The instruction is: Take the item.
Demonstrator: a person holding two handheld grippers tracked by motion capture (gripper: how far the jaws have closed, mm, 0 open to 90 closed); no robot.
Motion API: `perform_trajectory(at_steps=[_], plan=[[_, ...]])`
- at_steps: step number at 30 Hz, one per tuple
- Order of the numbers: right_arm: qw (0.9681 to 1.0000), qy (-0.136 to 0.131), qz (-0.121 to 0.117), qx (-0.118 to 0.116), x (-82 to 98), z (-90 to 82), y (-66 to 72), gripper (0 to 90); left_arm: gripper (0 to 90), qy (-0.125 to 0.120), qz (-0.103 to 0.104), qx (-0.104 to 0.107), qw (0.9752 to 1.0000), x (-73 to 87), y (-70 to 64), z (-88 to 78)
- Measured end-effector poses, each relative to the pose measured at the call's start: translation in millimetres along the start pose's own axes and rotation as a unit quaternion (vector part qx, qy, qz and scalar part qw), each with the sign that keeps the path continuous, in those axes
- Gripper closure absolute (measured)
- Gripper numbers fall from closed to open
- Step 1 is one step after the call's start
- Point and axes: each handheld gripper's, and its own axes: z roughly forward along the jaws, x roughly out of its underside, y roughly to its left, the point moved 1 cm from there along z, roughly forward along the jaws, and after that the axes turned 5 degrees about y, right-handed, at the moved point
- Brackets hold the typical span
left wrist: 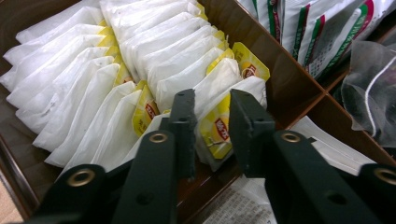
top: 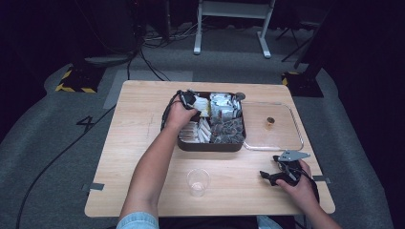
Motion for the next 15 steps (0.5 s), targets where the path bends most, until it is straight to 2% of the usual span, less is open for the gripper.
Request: perform_trajectory(at_steps=[2,3,4,5,10,15], plan=[[1.0,0.0,0.0,0.0,0.0,0.0,0.0,8.1,79.1,0.002,0.002,0.002,1.0,-0.2,-0.7,-0.5],[1.0,0.0,0.0,0.0,0.0,0.0,0.0,8.1,79.1,0.002,0.005,0.0,1.0,-0.6,-1.7,-0.9],[1.0,0.0,0.0,0.0,0.0,0.0,0.0,8.1,85.2,0.004,0.006,0.0,1.0,-1.4,-3.2,-1.9],[1.0,0.0,0.0,0.0,0.0,0.0,0.0,8.1,86.6,0.004,0.006,0.0,1.0,-1.4,-3.2,-1.9],[1.0,0.0,0.0,0.0,0.0,0.0,0.0,8.1,89.2,-0.001,0.01,0.003,0.9999,-2.5,-5.6,-5.1],[1.0,0.0,0.0,0.0,0.0,0.0,0.0,8.2,89.9,-0.014,0.023,0.0,0.9996,-4.6,-9.5,-13.4]])
